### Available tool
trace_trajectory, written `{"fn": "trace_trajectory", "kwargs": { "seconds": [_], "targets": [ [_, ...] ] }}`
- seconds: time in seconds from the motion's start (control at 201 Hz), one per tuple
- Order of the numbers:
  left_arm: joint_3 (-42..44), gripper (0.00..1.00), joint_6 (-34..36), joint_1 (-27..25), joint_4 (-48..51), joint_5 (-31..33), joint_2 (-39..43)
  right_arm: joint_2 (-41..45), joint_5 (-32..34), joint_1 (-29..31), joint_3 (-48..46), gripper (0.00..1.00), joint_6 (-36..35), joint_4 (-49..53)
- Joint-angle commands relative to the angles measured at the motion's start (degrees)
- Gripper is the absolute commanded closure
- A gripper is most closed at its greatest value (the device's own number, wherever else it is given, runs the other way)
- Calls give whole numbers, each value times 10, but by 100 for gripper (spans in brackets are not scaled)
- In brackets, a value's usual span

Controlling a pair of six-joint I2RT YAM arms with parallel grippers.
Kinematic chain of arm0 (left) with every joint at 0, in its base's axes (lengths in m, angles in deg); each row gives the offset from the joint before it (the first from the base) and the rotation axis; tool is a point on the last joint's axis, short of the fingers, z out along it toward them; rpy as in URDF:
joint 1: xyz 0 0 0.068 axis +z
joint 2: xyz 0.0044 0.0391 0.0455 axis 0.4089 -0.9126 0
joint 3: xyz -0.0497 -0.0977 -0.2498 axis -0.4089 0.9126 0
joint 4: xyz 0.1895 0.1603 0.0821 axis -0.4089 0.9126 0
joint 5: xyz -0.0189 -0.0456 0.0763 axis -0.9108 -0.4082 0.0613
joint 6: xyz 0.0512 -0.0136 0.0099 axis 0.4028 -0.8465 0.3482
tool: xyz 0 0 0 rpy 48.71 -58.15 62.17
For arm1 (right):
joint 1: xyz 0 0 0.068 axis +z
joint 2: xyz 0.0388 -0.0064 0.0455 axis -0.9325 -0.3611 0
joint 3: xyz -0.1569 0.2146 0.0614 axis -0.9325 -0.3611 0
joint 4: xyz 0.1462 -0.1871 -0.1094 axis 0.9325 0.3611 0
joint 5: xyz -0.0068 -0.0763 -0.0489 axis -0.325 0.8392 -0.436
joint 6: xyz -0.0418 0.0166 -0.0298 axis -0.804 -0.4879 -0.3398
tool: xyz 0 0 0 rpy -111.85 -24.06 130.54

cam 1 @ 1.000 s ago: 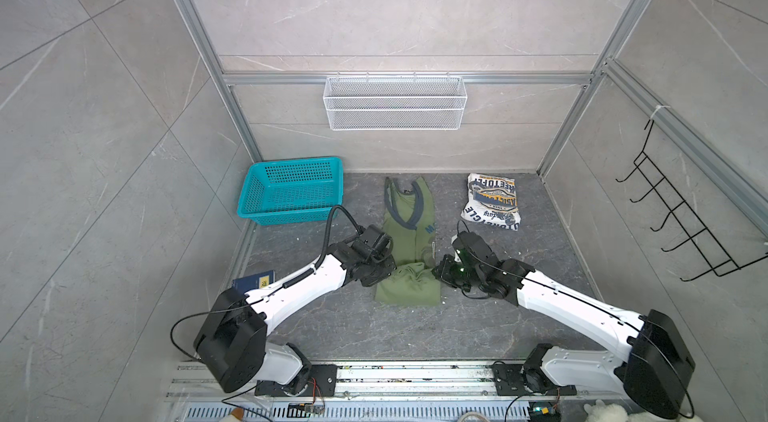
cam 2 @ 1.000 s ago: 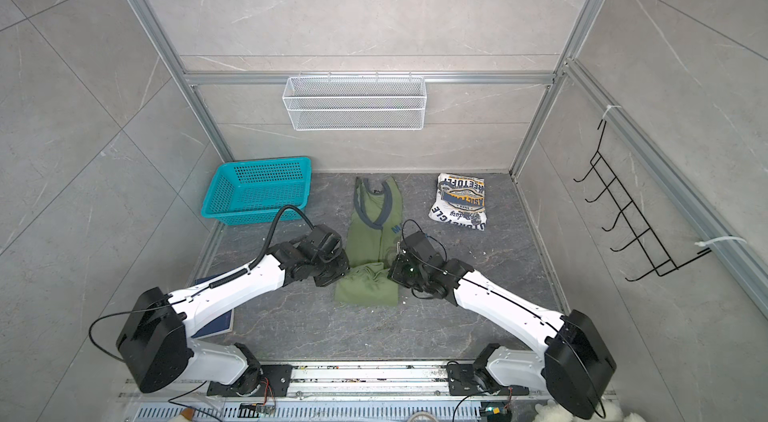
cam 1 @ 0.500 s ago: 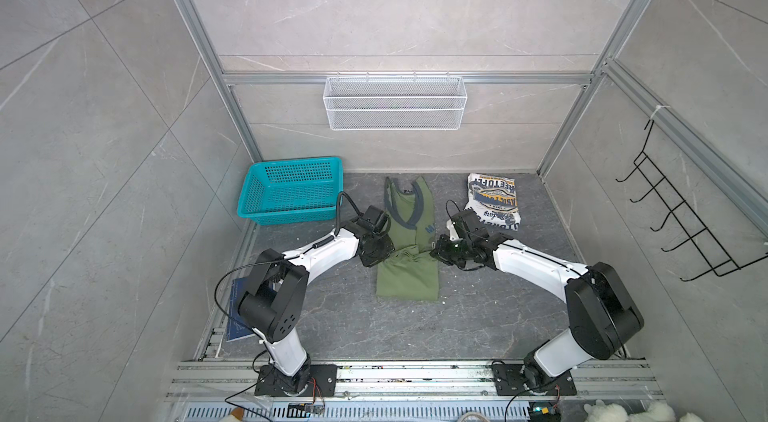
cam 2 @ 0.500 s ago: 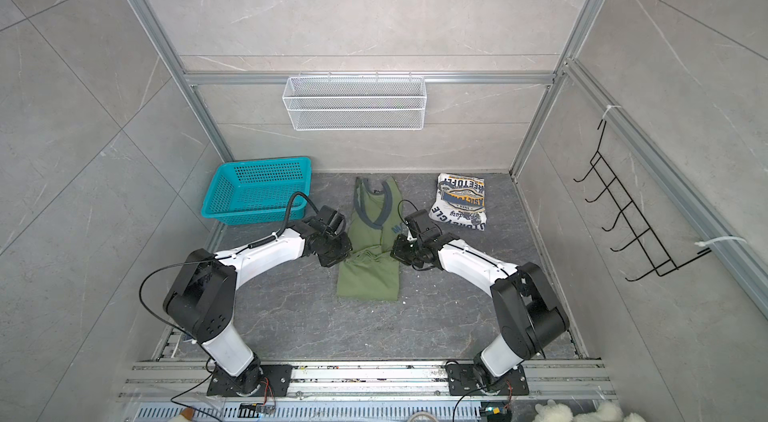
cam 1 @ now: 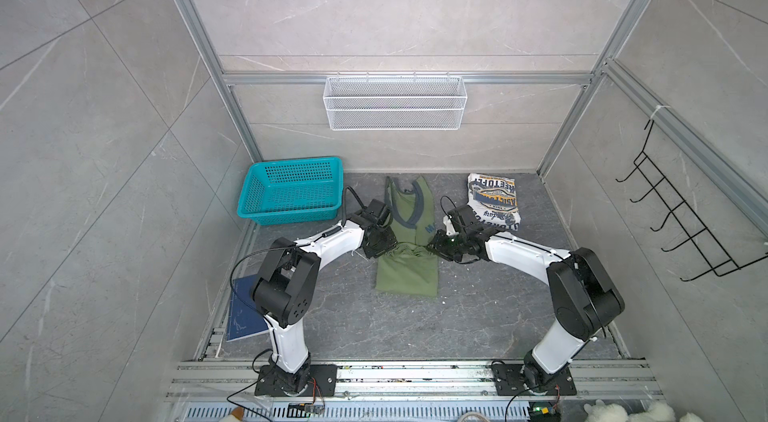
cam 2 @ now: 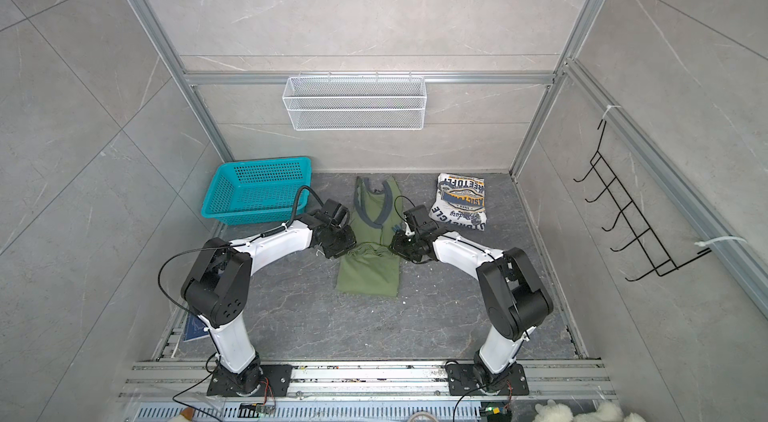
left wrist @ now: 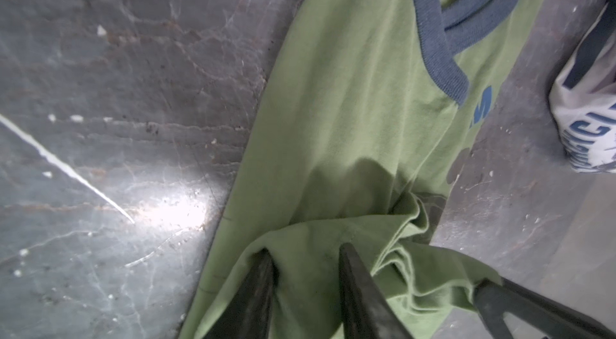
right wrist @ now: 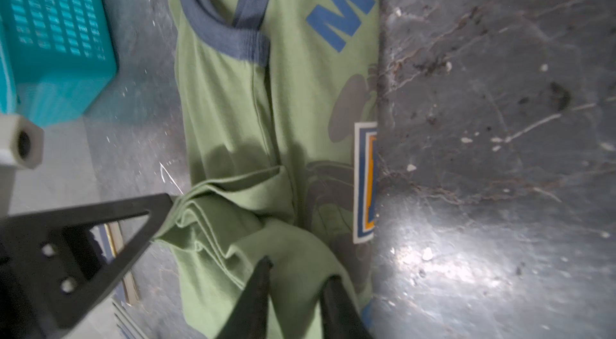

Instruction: Fold and stack the tank tops

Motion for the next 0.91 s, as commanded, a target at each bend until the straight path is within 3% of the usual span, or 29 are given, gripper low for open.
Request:
{"fn": "trace_trajectory", "kwargs": {
  "seconds": [0.0,0.085,0.199,0.333,0.443,0.542,0.642,0.901],
  "targets": [
    [-27,47,32,2,27,16,15,11,30,-2,30,54,-39,29],
    [-32,40,58,2,57,47,49,46,64,-2,31,45,-67,64],
    [4,32,87,2,66,86,125,80,77,8,27,42,-103,99],
    [70,35,92,1,42,74,190,96,94,44,15,44,-124,113],
    [91,38,89,-2,24,31,177,77,101,58,14,46,-123,117],
    [91,41,86,-26,29,29,159,80,96,61,1,46,-115,110],
    [106,38,70,-50,56,52,164,110,93,72,-34,43,-100,115],
    [242,33,16,-75,25,44,272,231,11,78,-219,39,31,25]
  ]
}}
